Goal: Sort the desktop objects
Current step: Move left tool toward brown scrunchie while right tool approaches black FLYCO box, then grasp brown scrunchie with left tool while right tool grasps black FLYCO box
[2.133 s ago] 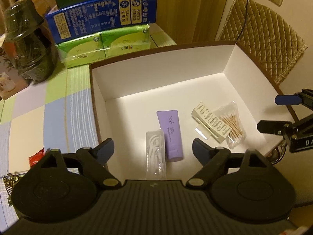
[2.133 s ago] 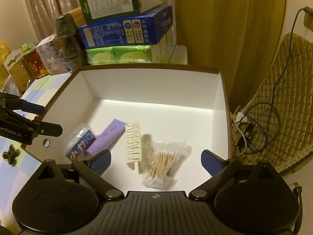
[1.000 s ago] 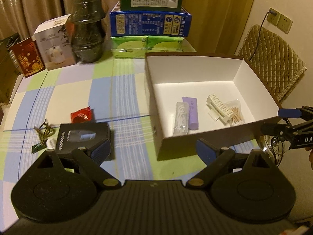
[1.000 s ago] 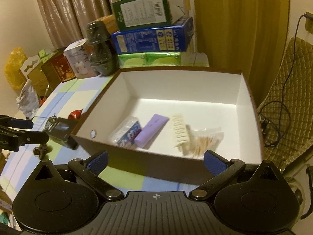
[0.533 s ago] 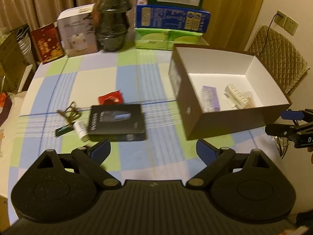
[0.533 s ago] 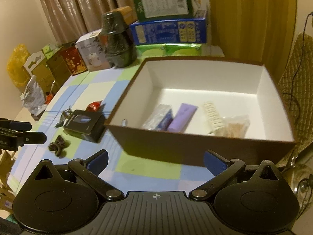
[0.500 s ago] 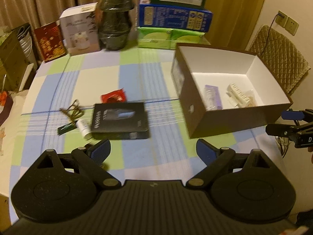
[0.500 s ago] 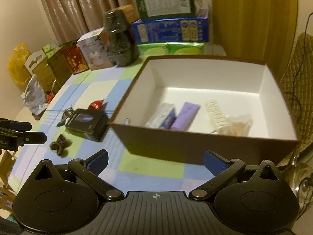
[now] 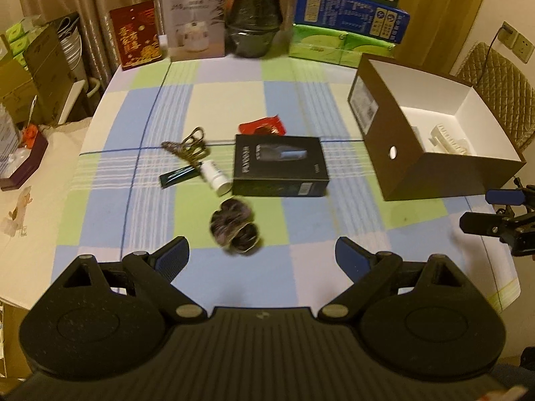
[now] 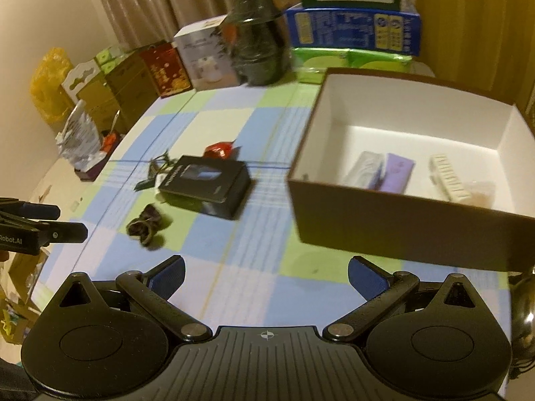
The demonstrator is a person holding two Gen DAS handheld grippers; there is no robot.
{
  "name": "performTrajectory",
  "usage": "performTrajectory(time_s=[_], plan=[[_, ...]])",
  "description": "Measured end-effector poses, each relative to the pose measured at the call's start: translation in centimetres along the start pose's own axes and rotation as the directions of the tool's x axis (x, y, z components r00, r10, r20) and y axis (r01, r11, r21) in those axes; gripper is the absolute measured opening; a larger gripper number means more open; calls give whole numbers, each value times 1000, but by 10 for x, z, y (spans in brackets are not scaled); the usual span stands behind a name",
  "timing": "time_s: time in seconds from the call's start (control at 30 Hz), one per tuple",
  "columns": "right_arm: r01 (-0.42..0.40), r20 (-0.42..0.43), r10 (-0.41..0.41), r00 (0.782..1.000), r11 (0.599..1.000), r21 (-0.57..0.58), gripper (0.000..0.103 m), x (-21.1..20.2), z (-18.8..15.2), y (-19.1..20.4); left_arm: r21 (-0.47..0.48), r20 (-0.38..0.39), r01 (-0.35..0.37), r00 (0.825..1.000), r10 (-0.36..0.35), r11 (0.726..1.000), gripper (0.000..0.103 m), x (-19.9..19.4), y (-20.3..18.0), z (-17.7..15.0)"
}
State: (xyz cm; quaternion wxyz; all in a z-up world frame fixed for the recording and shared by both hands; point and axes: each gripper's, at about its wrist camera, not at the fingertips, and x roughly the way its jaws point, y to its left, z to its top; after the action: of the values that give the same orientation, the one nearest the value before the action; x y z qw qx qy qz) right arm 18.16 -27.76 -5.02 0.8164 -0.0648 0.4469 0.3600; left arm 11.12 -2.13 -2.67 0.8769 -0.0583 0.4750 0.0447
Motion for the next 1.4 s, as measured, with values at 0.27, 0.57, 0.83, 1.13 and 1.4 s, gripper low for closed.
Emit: performTrajectory(time_s=[0.27, 0.57, 0.83, 1.13, 1.4], plan=[[-9, -20, 9, 1000, 1000, 6, 101, 24, -5, 31, -2, -7, -5, 1000, 5, 1000, 92, 0, 26, -7], [-6, -9, 6, 1000, 1000, 28, 101, 42, -6, 49, 22, -17, 1, 1000, -1, 1000, 91, 7, 45, -14], [21, 6, -21, 1000, 998, 59, 101, 59, -2, 53, 55, -15, 25, 1000, -24, 998, 90, 24, 51, -13], [47, -6, -47, 999, 992, 117, 101, 79, 3, 44, 128, -28, 58, 998, -54, 990, 86, 56, 48, -5], [66, -26, -62, 998, 985, 159, 101, 90, 4, 39, 199, -50, 88, 996, -80, 976, 83, 90, 44, 5]])
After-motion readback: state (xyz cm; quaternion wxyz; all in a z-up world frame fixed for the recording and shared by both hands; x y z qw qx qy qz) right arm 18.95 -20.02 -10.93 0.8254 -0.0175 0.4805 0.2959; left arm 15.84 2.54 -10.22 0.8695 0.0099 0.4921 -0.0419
